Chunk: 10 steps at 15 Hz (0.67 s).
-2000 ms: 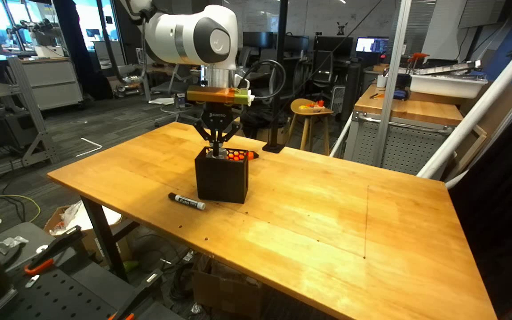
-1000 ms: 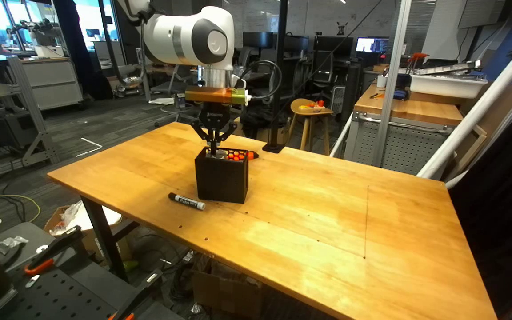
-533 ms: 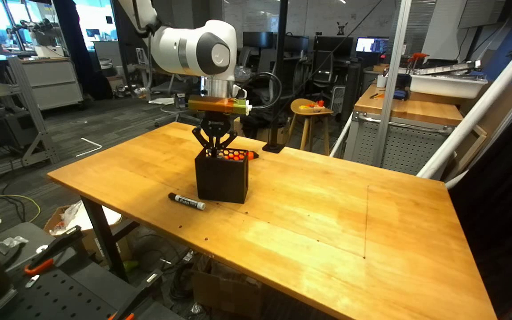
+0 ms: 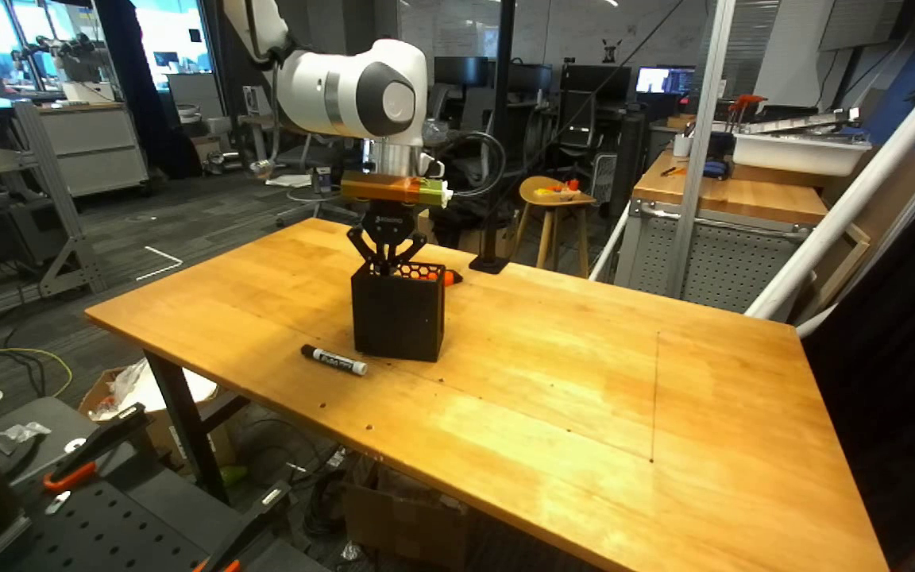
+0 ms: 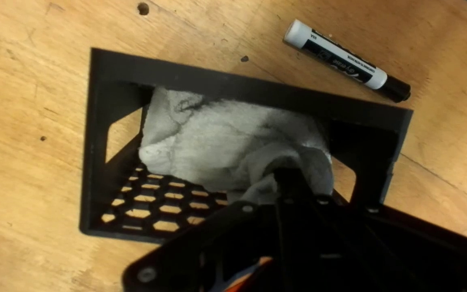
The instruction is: Put the white towel inside the black holder
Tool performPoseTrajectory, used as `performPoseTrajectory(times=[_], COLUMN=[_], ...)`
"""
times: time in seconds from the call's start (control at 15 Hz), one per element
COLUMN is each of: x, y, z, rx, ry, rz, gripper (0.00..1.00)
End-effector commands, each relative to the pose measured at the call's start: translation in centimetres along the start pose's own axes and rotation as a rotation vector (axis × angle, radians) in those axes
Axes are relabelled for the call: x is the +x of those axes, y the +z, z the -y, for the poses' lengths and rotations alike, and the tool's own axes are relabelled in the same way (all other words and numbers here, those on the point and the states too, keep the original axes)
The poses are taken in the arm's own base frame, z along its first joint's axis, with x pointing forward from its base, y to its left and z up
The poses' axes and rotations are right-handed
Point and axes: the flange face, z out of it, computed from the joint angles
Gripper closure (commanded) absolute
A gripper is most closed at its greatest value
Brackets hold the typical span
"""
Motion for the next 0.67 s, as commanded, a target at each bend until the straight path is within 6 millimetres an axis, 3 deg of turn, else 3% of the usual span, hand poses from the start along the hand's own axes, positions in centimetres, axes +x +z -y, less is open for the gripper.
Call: performPoseTrajectory(times=[0.0, 0.33, 0.6], x=[-0.2, -0.9, -1.7], y=[1.7, 0.0, 0.0], z=[-1.1, -2.2, -3.0], rx=[0.035, 0.014, 0.013], ry=[0.021, 0.039, 0.058], rz=[0.003, -0.011, -0.01], gripper=[1.0, 1.0, 1.0])
